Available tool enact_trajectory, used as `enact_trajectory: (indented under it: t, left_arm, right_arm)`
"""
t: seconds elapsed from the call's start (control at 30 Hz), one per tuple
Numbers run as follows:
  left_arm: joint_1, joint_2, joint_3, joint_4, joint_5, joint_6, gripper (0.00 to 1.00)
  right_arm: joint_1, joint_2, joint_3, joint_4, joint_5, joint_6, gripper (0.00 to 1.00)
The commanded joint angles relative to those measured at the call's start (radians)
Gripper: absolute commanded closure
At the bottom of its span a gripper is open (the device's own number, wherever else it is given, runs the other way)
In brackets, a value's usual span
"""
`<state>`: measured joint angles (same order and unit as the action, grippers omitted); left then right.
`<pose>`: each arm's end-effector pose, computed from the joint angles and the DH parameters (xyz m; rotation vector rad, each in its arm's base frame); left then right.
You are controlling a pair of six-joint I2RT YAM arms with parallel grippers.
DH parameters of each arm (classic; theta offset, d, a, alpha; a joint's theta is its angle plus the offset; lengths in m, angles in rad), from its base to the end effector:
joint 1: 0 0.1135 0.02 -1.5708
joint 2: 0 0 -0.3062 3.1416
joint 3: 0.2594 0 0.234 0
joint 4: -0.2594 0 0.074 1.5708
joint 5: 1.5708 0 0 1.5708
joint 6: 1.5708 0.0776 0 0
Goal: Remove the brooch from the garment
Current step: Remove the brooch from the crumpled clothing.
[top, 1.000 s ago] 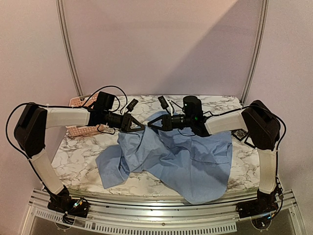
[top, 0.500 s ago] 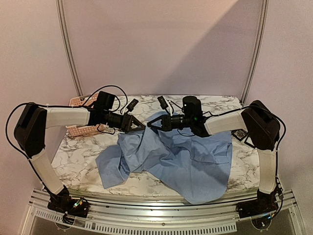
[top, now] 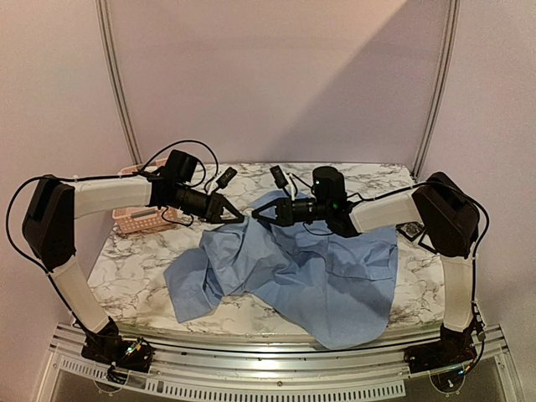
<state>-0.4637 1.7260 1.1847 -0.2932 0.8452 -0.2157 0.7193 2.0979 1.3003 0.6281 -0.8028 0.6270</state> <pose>0.3107 -0.2203 0.2579 0.7105 2.3319 -1.3271 0.3401 0.3721 0.2366 -0.7625 1.8556 1.6200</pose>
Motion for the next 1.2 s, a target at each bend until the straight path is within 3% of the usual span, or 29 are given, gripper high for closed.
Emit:
enact_trajectory:
  t: [0.0, 0.07, 1.17]
  left_arm:
    - [-0.007, -0.016, 0.019, -0.043, -0.009, 0.030, 0.96]
    - [-0.008, -0.017, 0.017, -0.039, -0.009, 0.028, 1.00]
    - [0.018, -0.058, -0.009, 0.009, -0.075, -0.009, 1.00]
  right_arm:
    - [0.002, -0.025, -0.019, 0.020, 0.027, 0.002, 1.00]
    - [0.002, -0.027, -0.022, 0.021, 0.028, 0.002, 1.00]
    - [-0.001, -0.079, -0.110, 0.027, 0.151, -0.009, 1.00]
